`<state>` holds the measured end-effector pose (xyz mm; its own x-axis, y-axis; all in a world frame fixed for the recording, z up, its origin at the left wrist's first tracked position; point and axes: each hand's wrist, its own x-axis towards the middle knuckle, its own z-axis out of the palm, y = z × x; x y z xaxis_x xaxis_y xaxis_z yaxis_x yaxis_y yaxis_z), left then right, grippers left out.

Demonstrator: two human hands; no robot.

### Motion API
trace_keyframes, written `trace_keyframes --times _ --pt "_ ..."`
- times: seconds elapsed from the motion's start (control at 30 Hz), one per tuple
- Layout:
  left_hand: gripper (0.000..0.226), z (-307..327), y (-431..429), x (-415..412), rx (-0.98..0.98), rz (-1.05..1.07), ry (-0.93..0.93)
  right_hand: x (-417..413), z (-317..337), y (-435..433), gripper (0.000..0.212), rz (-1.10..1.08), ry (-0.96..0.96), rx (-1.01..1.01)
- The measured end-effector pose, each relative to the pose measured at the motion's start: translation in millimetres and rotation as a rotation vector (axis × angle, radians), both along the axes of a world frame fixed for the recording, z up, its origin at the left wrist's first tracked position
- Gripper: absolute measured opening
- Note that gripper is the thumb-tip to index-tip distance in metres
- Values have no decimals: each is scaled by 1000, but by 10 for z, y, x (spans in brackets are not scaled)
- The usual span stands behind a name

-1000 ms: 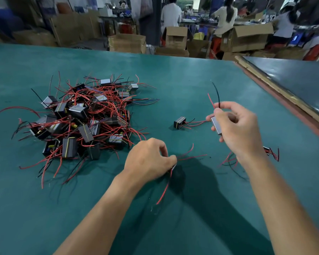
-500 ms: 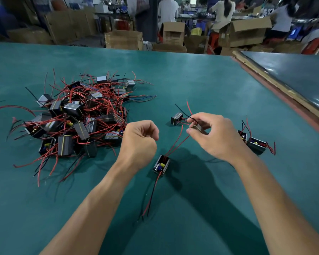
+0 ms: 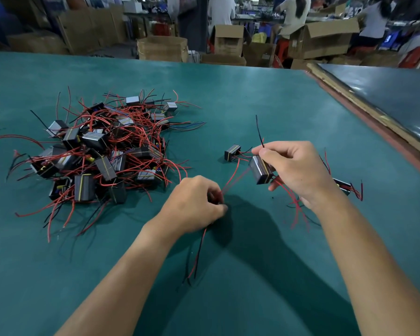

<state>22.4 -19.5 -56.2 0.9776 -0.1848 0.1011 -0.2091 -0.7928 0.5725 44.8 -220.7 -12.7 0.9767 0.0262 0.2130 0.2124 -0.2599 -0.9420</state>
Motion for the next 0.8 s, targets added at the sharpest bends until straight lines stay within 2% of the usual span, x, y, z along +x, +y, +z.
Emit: trace_keyframes --times 0.1,0.13,0.23,0.27,0.3,0.4,0.5,0.63,0.7,0.8 --pt "30 -27 0 35 -89 192 -68 16 -38 -43 18 -13 -6 -118" --pt "34 -31 -3 43 -123 252 -87 23 -61 -52 16 -24 0 -203" --pt "35 -35 -8 61 -200 332 -73 53 -151 -71 10 -25 30 -637" --pt "35 -30 -4 68 -226 339 -46 56 -161 -66 3 2 73 -717" --pt "37 -23 -1 73 -250 344 -26 54 -169 -63 7 35 128 -741" --pt "39 8 -6 72 -278 386 -62 70 -190 -110 37 63 223 -663" --pt "33 72 -5 46 -316 368 -176 92 -150 -148 47 -52 46 -479" --pt "6 167 -64 -52 -489 36 -57 66 -92 -106 43 -127 -131 -327" --pt "20 187 -59 -117 -432 -110 18 64 -112 -80 41 -120 -140 -307" --pt "30 201 -28 -178 -268 -292 106 120 -190 -87 39 -99 5 -400"
